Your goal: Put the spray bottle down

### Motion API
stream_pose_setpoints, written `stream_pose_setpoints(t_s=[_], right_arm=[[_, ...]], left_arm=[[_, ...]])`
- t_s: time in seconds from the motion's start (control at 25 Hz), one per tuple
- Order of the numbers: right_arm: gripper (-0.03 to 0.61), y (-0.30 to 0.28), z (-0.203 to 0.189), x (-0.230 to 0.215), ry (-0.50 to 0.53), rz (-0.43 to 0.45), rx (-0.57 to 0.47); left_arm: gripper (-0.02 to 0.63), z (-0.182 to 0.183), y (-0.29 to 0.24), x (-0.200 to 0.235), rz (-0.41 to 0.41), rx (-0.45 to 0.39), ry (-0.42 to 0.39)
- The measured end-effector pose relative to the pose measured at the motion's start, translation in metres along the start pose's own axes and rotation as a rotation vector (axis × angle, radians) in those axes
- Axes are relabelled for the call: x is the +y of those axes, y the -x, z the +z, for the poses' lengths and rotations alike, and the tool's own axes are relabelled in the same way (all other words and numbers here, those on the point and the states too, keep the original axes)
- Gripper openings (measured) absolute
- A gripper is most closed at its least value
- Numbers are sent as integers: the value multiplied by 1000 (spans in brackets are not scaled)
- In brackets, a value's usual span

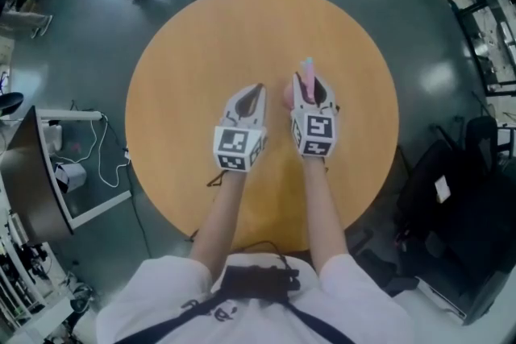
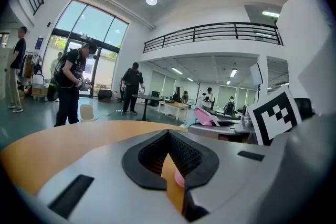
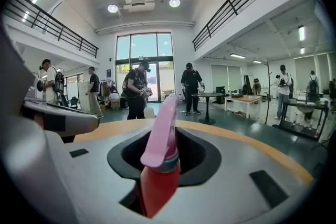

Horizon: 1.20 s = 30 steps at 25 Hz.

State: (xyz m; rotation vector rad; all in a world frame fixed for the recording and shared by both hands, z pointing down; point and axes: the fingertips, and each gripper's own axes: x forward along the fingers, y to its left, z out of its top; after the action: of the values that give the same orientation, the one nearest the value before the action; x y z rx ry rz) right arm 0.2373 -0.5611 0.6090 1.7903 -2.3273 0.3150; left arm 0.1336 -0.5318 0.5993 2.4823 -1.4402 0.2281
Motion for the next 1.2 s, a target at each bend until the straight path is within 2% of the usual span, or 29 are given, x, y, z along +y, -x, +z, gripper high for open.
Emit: stream_pose_setpoints(t_s=[0.28,0.76,0.88,1.2], right_arm=[[147,4,-3,9,8,42,-29],[153,5,-2,16,52,-3,-74],[213,9,-2,9,42,-24,-71],[225,24,1,2,15,-74,-71]], left_arm=[[12,-15,-3,-7,-2,22,-3],[12,-19,7,-2,4,31,18],[12,-14,14,-5,4,22,8],[12,-7,37,3,11,16,-7]])
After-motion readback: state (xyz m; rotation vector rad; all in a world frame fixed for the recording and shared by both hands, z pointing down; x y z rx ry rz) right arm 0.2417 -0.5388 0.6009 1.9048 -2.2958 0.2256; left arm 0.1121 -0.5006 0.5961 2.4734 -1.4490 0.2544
